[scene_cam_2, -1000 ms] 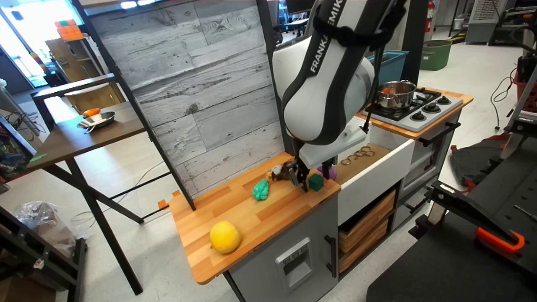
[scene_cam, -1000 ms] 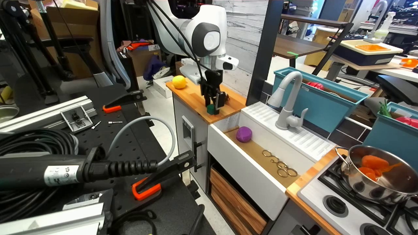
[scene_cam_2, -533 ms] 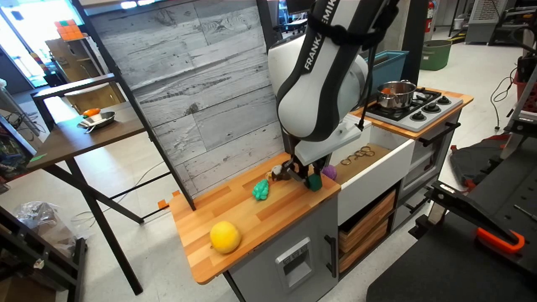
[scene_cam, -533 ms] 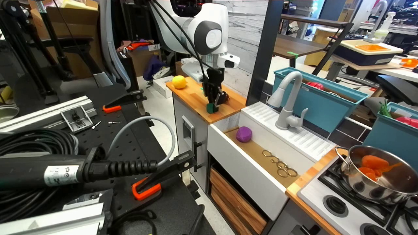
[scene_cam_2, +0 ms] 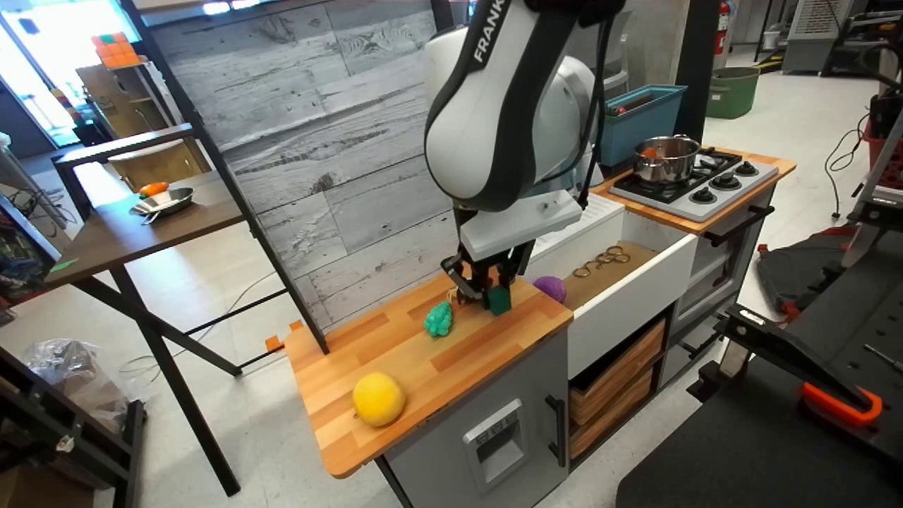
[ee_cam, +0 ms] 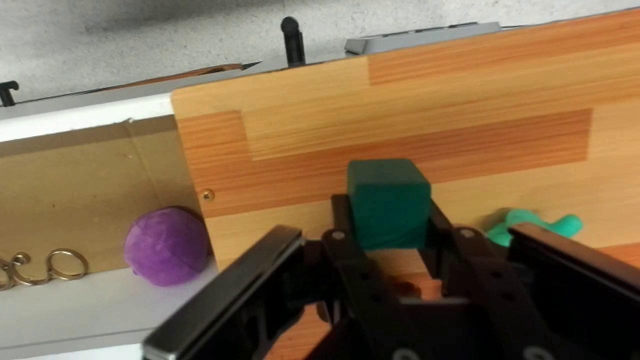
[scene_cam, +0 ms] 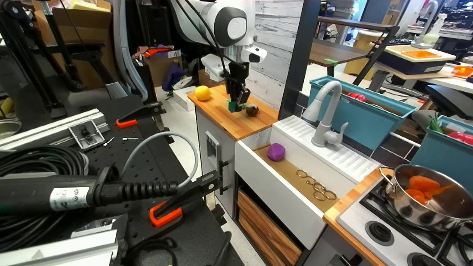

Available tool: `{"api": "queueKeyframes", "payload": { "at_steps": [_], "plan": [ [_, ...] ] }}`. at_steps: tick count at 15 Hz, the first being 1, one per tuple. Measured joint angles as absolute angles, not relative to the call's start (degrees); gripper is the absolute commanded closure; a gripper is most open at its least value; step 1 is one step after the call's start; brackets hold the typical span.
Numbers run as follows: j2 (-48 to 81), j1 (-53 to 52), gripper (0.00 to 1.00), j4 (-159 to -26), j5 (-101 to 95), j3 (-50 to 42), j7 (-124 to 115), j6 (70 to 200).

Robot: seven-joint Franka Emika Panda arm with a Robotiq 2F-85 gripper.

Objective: Move the green block slightly to the left

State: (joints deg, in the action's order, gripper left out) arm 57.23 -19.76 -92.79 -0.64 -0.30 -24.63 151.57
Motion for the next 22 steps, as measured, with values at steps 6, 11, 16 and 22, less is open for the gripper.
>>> {"api": "queueKeyframes", "payload": {
  "at_steps": [6, 11, 16, 22],
  "plan": [
    [56.93, -20.26, 0.91, -92.97, 0.18, 2.21, -24.63, 150.49],
    [57.49, -21.23, 0.91, -93.47, 0.19, 2.8, -24.62, 150.73],
    [59.06, -21.69, 0.91, -93.46, 0.14, 2.63, -24.19, 153.41],
    [61.2, -21.79, 0.36, -93.4, 0.13, 1.96, -23.73, 158.01]
  ]
}}
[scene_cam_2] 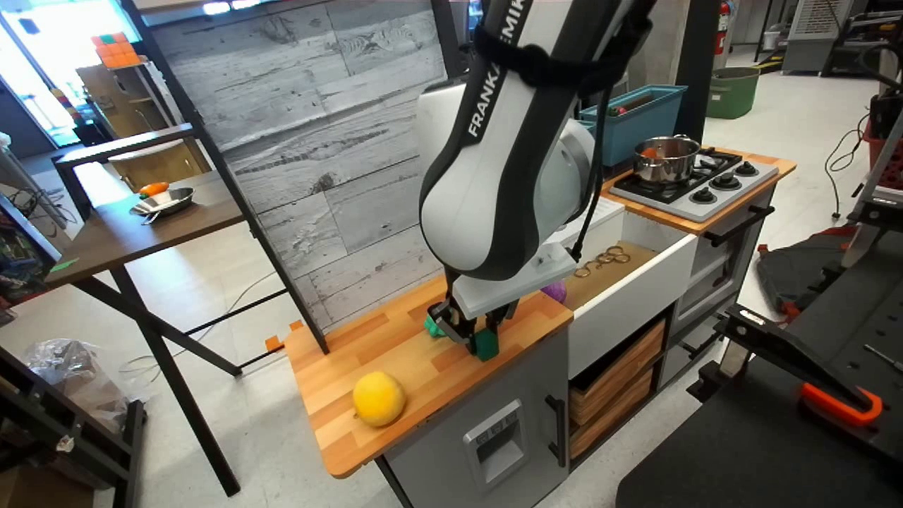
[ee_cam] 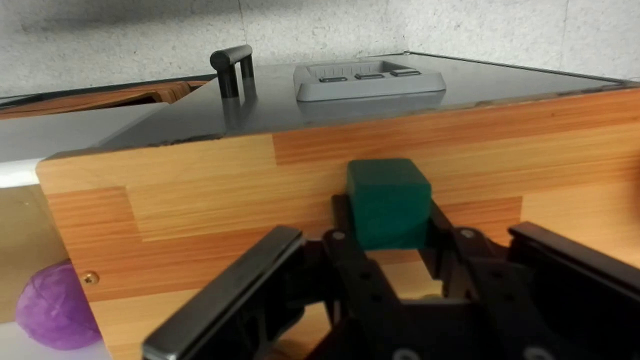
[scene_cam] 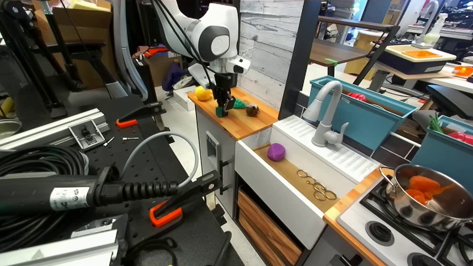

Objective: Move the green block slightly to the left

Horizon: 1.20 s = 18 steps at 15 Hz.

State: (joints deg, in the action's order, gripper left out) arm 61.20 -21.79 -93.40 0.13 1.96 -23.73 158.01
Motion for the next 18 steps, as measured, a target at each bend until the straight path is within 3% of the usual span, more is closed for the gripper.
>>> {"api": "queueKeyframes", "payload": {
  "at_steps": [5, 12, 18],
  "plan": [
    [61.51, -23.01, 0.0, -93.36, 0.13, 0.19, -23.74, 159.76],
    [55.85, -21.39, 0.0, -96.26, 0.11, 1.8, -18.41, 158.87],
    [40.46, -16.92, 0.0, -106.83, 0.11, 1.9, -16.58, 144.7]
  ]
}}
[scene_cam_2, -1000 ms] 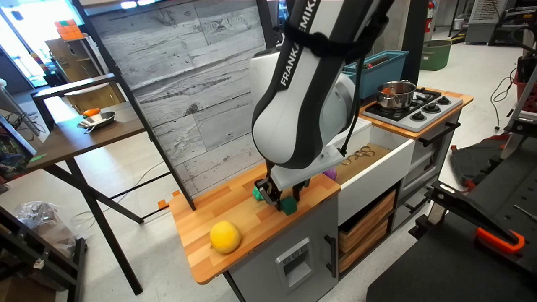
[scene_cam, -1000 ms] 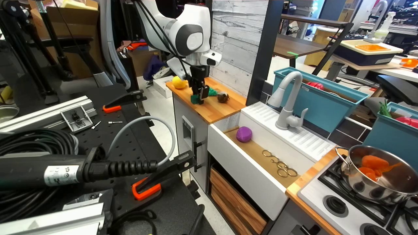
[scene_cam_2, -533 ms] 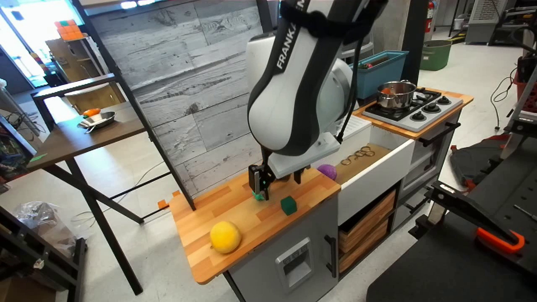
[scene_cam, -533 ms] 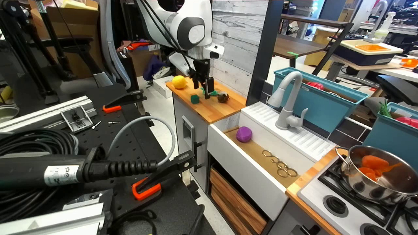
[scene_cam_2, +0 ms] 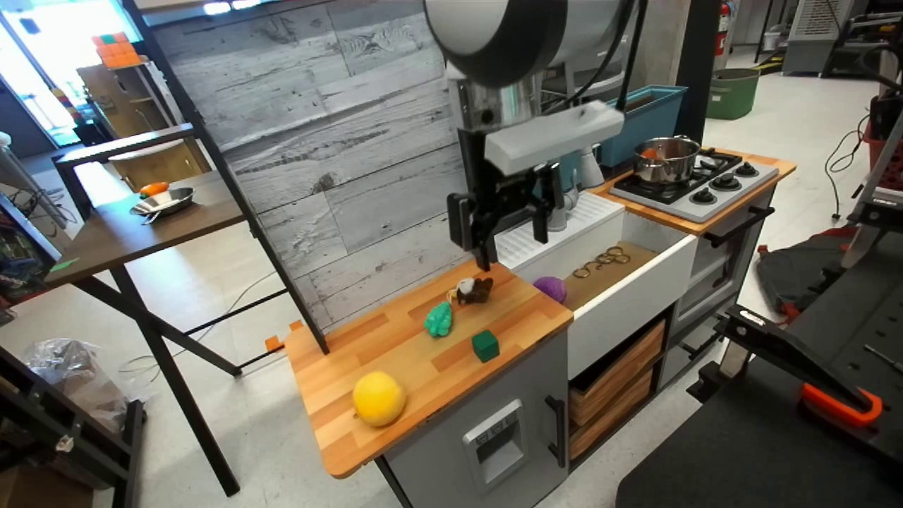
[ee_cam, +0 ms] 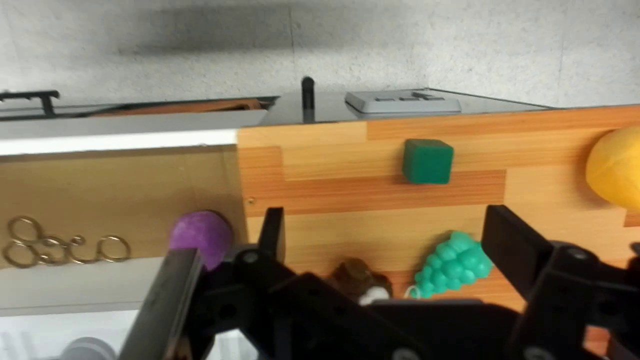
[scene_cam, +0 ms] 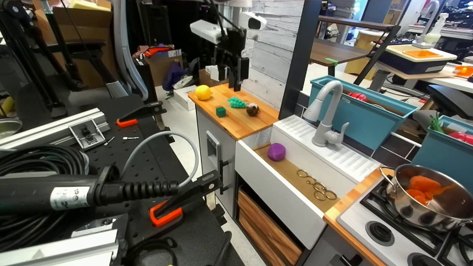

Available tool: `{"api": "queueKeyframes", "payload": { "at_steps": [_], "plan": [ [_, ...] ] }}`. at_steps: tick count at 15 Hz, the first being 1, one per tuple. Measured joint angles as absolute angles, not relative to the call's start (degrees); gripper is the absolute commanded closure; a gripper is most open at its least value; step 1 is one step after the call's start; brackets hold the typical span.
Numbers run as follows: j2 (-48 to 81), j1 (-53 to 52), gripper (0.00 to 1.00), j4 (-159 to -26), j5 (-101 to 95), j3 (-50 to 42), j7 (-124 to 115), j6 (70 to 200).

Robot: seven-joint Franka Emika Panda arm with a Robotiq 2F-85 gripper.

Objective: Move the green block slightly to the left

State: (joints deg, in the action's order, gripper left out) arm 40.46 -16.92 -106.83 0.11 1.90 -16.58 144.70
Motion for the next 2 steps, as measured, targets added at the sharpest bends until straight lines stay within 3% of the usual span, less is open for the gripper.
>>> {"api": "queueKeyframes", "payload": {
  "at_steps": [2],
  "plan": [
    [36.47, -16.33, 0.0, -109.78, 0.11, 0.67, -16.7, 142.05]
  ]
}}
